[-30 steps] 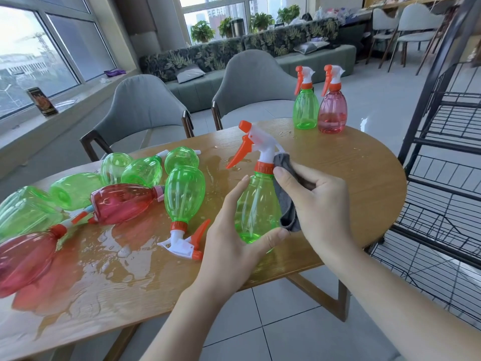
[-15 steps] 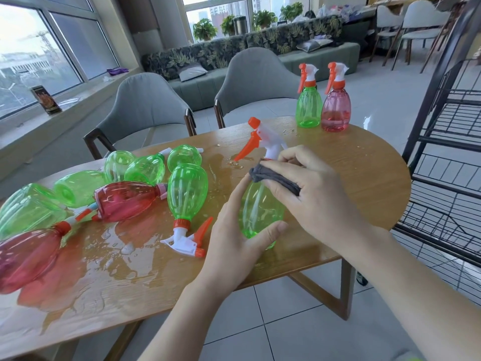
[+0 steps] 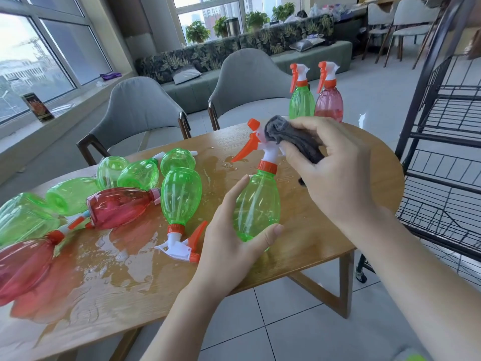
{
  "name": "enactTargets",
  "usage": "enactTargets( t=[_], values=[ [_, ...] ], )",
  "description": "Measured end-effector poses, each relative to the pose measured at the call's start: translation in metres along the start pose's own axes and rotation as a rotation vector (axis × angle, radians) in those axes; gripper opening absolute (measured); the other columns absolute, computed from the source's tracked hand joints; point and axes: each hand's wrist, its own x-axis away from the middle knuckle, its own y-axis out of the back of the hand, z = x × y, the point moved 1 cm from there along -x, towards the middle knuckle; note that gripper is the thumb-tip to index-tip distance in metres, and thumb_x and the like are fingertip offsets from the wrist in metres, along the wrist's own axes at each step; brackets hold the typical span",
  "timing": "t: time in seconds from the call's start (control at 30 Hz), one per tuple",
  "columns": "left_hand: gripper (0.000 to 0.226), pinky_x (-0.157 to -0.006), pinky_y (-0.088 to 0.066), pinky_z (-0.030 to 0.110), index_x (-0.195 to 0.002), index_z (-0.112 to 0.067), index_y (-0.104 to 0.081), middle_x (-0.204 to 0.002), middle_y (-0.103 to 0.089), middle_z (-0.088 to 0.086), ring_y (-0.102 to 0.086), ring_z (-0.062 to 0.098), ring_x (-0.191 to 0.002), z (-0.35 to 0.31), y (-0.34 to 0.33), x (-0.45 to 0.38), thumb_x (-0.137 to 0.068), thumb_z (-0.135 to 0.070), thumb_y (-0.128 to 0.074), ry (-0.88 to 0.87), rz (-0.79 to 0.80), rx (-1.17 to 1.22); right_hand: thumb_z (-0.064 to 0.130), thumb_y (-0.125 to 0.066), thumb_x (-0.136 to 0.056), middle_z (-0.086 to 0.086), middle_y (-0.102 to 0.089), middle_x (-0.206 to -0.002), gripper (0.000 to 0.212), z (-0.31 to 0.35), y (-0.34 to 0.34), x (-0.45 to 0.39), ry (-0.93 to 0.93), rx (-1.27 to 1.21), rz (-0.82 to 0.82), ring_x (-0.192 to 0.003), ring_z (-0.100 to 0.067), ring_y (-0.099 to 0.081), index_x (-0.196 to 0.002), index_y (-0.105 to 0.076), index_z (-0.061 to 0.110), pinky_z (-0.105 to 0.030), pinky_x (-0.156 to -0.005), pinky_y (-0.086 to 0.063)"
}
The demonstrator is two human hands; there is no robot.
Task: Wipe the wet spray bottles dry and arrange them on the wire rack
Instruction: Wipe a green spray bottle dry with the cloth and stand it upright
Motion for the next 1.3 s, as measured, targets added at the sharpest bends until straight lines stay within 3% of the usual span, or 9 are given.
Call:
enactTargets(
  t=[0.13, 0.33, 0.53, 0.7, 0.83, 0.93, 1.03, 1.13, 1.3],
  values=[
    [0.088, -0.106, -0.027, -0.001, -0.153, -0.061, -0.034, -0.151, -0.047, -0.036, -0.038, -0.015, -0.144, 0.0, -0.003, 0.0, -0.084, -0.05, -0.087, -0.038, 0.002, -0.068, 0.008, -0.077, -0.093, -0.01, -0.073, -0.103, 0.019, 0.003, -0.011, -0.008, 0.055, -0.015, -0.093, -0.096, -0.016, -0.065, -0.11, -0.075, 0.0, -0.015, -0.088, -0.049],
    [0.093, -0.106, -0.028, 0.0, -0.157, -0.058, -0.031, -0.149, -0.047, -0.032, -0.04, -0.015, -0.14, 0.0, -0.006, 0.002, -0.085, -0.048, -0.088, -0.072, 0.009, -0.147, 0.007, -0.073, -0.094, -0.013, -0.073, -0.112, 0.023, 0.0, -0.021, -0.003, 0.032, 0.062, -0.02, -0.103, -0.024, -0.068, -0.116, -0.074, 0.0, -0.015, -0.096, -0.044],
    [0.089, -0.109, -0.029, 0.003, -0.156, -0.057, -0.034, -0.147, -0.049, -0.034, -0.042, -0.011, -0.143, -0.001, -0.008, 0.002, -0.084, -0.05, -0.087, -0.079, -0.018, -0.14, 0.003, -0.077, -0.089, -0.013, -0.073, -0.107, 0.023, -0.003, -0.016, 0.01, 0.013, 0.063, 0.033, -0.095, -0.025, -0.069, -0.112, -0.076, 0.0, -0.027, -0.087, -0.053],
    [0.09, -0.109, -0.033, 0.006, -0.15, -0.068, -0.028, -0.146, -0.049, -0.035, -0.046, -0.006, -0.139, -0.001, -0.008, 0.001, -0.084, -0.05, -0.088, -0.086, -0.004, -0.164, 0.001, -0.079, -0.086, -0.012, -0.073, -0.103, 0.023, 0.0, -0.019, 0.018, 0.009, 0.029, 0.077, -0.092, -0.028, -0.07, -0.109, -0.076, 0.0, -0.035, -0.081, -0.054],
    [0.088, -0.112, -0.035, 0.011, -0.15, -0.065, -0.031, -0.147, -0.05, -0.035, -0.045, -0.007, -0.142, -0.001, -0.008, -0.001, -0.082, -0.054, -0.086, -0.085, -0.003, -0.167, 0.005, -0.079, -0.088, -0.009, -0.074, -0.104, 0.023, 0.012, -0.025, 0.022, 0.036, -0.044, 0.16, -0.108, -0.029, -0.07, -0.111, -0.077, 0.003, -0.037, -0.093, -0.056],
    [0.087, -0.115, -0.039, 0.016, -0.154, -0.055, -0.036, -0.152, -0.054, -0.026, -0.047, -0.004, -0.143, 0.0, -0.007, -0.001, -0.082, -0.054, -0.086, -0.081, -0.005, -0.144, 0.007, -0.077, -0.091, -0.008, -0.075, -0.104, 0.023, 0.018, -0.025, 0.02, 0.095, -0.093, 0.179, -0.101, -0.023, -0.07, -0.114, -0.076, 0.003, -0.042, -0.104, -0.053],
    [0.085, -0.109, -0.031, 0.003, -0.148, -0.065, -0.034, -0.154, -0.047, -0.036, -0.042, -0.012, -0.143, -0.002, -0.006, 0.001, -0.084, -0.051, -0.088, -0.075, -0.015, -0.111, 0.01, -0.076, -0.094, -0.007, -0.075, -0.109, 0.028, 0.013, -0.015, 0.012, 0.052, -0.066, 0.071, -0.1, -0.017, -0.07, -0.12, -0.074, 0.002, -0.03, -0.1, -0.054],
    [0.085, -0.106, -0.03, 0.001, -0.147, -0.067, -0.034, -0.152, -0.046, -0.04, -0.041, -0.014, -0.142, -0.002, -0.005, 0.001, -0.084, -0.051, -0.088, -0.065, -0.014, -0.089, 0.014, -0.075, -0.096, -0.004, -0.074, -0.111, 0.029, -0.002, -0.006, 0.004, -0.032, 0.022, -0.024, -0.1, -0.01, -0.067, -0.122, -0.073, 0.003, -0.012, -0.092, -0.048],
    [0.086, -0.108, -0.029, 0.002, -0.149, -0.066, -0.034, -0.152, -0.046, -0.039, -0.041, -0.013, -0.143, -0.001, -0.005, 0.002, -0.082, -0.053, -0.087, -0.07, -0.021, -0.092, 0.009, -0.077, -0.092, -0.008, -0.072, -0.114, 0.027, -0.01, -0.015, 0.013, -0.026, 0.007, 0.112, -0.104, -0.017, -0.067, -0.118, -0.074, 0.003, -0.022, -0.095, -0.051]
  ],
)
